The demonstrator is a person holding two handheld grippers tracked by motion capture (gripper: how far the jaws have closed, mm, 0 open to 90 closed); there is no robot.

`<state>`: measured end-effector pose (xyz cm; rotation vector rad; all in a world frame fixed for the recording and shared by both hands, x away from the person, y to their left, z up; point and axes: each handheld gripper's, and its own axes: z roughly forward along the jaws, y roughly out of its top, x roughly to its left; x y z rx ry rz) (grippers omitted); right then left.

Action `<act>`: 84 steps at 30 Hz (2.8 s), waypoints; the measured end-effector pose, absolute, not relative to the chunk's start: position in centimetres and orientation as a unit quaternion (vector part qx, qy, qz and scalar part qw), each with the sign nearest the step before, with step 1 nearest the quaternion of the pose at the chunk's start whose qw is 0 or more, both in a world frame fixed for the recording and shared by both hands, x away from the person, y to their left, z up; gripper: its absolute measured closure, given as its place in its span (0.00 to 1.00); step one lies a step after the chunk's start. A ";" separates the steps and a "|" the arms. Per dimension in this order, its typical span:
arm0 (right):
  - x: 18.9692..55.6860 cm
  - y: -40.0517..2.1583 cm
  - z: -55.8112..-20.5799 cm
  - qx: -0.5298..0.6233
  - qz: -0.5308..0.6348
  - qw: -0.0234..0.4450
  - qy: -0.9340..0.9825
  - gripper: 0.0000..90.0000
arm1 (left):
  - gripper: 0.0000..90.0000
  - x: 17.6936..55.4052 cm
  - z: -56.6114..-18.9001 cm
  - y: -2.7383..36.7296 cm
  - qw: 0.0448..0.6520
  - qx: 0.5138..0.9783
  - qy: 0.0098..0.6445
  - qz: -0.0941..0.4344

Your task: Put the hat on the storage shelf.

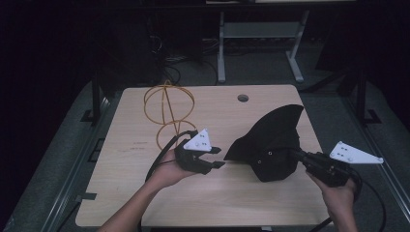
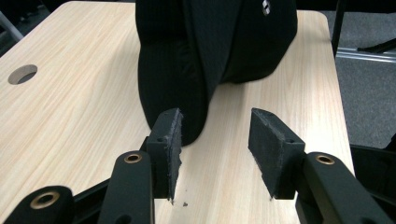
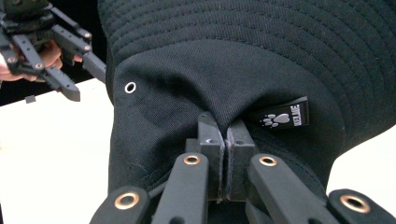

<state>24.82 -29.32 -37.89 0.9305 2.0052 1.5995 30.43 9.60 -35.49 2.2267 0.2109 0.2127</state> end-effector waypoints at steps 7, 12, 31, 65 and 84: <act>25.2 -29.3 -36.4 0.336 0.572 0.202 0.720 0.98 | 0.54 29.4 -36.1 11.0 0.433 0.893 0.089 0.087; 25.6 -29.3 -35.8 0.337 0.571 0.204 0.720 0.98 | 0.53 28.7 -37.1 12.3 0.441 0.888 0.101 0.086; 27.8 -27.6 -31.9 0.325 0.566 0.196 0.732 0.98 | 0.44 28.0 -40.7 15.2 0.454 0.877 0.143 0.070; 31.5 -22.2 -25.9 0.279 0.572 0.184 0.749 0.98 | 0.34 27.8 -42.3 15.8 0.456 0.874 0.150 0.081; 34.2 -17.9 -23.1 0.246 0.572 0.168 0.764 0.98 | 0.32 27.9 -42.3 16.5 0.462 0.869 0.154 0.087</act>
